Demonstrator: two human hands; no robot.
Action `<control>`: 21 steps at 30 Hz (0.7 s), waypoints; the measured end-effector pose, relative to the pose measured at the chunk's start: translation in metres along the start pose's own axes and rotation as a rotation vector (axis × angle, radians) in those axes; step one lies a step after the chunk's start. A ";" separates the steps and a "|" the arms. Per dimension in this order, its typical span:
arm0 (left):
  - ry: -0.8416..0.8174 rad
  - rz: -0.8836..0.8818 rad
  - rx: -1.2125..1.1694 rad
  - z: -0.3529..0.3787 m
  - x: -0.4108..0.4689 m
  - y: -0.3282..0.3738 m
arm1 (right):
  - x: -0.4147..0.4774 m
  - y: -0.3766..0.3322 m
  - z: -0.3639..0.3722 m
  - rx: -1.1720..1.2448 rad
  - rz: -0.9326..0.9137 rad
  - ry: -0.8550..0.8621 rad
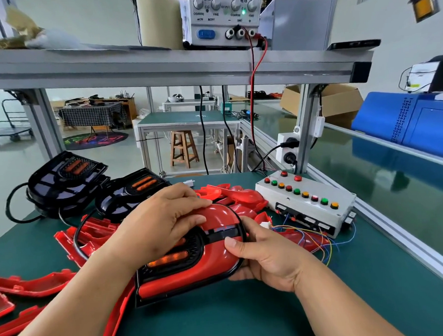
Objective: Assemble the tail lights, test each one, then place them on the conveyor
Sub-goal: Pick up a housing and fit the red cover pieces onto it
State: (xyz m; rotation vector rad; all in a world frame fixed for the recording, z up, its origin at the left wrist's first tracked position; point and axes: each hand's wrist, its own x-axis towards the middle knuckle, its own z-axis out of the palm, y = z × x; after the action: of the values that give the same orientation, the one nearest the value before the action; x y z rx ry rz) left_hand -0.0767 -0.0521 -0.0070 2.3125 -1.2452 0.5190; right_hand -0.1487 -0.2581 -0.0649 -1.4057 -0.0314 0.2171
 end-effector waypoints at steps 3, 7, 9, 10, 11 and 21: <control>-0.047 -0.009 0.014 0.001 0.001 0.001 | 0.001 0.001 0.001 0.058 0.009 -0.021; -0.052 -0.033 0.042 -0.005 -0.002 -0.010 | 0.003 0.002 0.002 0.076 -0.023 -0.004; -0.031 -0.045 0.005 -0.008 -0.006 -0.015 | 0.003 0.002 0.002 0.080 -0.024 0.000; -0.010 -0.043 -0.004 -0.010 -0.008 -0.016 | 0.003 0.002 0.002 0.083 -0.023 -0.005; 0.005 -0.035 -0.007 -0.011 -0.009 -0.016 | 0.003 0.002 0.002 0.086 -0.022 -0.009; -0.047 0.011 -0.013 -0.007 -0.007 -0.014 | 0.002 0.002 0.001 0.091 0.004 -0.021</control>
State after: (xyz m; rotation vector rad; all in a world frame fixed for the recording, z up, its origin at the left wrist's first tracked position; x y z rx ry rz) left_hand -0.0695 -0.0370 -0.0081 2.3205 -1.2804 0.4610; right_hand -0.1469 -0.2567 -0.0666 -1.3129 -0.0358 0.2334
